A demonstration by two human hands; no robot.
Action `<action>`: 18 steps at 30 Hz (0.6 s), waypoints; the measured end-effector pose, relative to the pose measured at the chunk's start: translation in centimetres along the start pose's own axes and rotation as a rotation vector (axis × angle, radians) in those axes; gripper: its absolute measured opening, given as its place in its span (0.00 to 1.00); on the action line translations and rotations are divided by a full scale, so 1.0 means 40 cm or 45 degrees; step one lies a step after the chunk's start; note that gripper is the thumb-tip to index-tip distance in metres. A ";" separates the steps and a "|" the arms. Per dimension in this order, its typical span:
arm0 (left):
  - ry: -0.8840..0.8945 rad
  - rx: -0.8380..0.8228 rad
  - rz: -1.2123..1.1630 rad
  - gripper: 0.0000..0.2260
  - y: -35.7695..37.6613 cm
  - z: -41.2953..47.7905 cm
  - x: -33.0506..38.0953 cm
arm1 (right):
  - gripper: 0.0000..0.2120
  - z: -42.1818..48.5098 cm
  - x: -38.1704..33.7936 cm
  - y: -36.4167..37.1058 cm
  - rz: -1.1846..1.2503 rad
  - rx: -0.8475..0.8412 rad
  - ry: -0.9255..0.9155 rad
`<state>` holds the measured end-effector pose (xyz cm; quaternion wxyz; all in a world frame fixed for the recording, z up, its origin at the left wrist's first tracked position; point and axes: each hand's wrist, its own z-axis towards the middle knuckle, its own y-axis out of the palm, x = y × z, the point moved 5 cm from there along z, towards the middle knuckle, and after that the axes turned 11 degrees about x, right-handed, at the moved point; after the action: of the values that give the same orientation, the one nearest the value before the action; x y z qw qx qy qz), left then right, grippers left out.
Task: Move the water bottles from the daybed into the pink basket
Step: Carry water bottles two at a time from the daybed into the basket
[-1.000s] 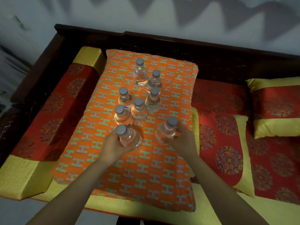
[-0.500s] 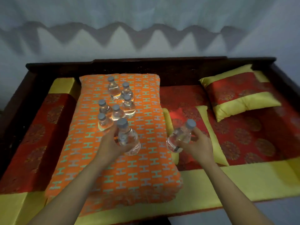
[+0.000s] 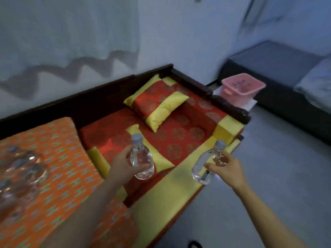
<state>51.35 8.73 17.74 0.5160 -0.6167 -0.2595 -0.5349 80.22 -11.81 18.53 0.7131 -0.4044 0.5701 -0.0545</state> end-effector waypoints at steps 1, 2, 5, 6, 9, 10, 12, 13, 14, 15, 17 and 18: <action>0.023 -0.050 0.001 0.27 0.065 0.012 0.031 | 0.18 0.021 0.040 -0.053 0.006 0.042 0.038; 0.053 -0.104 -0.003 0.27 0.132 0.026 0.062 | 0.18 0.042 0.079 -0.105 0.006 0.072 0.066; 0.143 -0.232 0.012 0.27 0.334 0.065 0.155 | 0.26 0.113 0.198 -0.249 -0.039 0.135 0.130; 0.165 -0.264 0.030 0.28 0.397 0.077 0.183 | 0.27 0.137 0.234 -0.290 -0.044 0.157 0.145; 0.209 -0.303 0.031 0.27 0.627 0.118 0.287 | 0.26 0.251 0.352 -0.454 -0.062 0.233 0.183; 0.221 -0.314 0.027 0.26 0.691 0.132 0.320 | 0.26 0.292 0.382 -0.500 -0.070 0.250 0.194; 0.239 -0.327 0.018 0.25 0.833 0.158 0.380 | 0.26 0.372 0.447 -0.602 -0.080 0.275 0.216; 0.240 -0.319 0.015 0.25 0.898 0.171 0.405 | 0.26 0.411 0.478 -0.649 -0.065 0.296 0.232; 0.235 -0.314 -0.003 0.26 0.967 0.186 0.429 | 0.25 0.451 0.507 -0.699 -0.051 0.322 0.246; 0.217 -0.313 -0.012 0.27 1.001 0.195 0.440 | 0.24 0.473 0.522 -0.722 -0.042 0.339 0.249; 0.195 -0.343 -0.026 0.28 1.127 0.219 0.480 | 0.19 0.541 0.581 -0.805 -0.037 0.399 0.271; 0.200 -0.372 -0.017 0.27 1.168 0.225 0.493 | 0.17 0.565 0.600 -0.827 -0.023 0.418 0.286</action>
<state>101.40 -3.15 20.18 0.4359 -0.6397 -0.1419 -0.6169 120.54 -35.17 21.71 0.7009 -0.2791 0.6258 -0.1980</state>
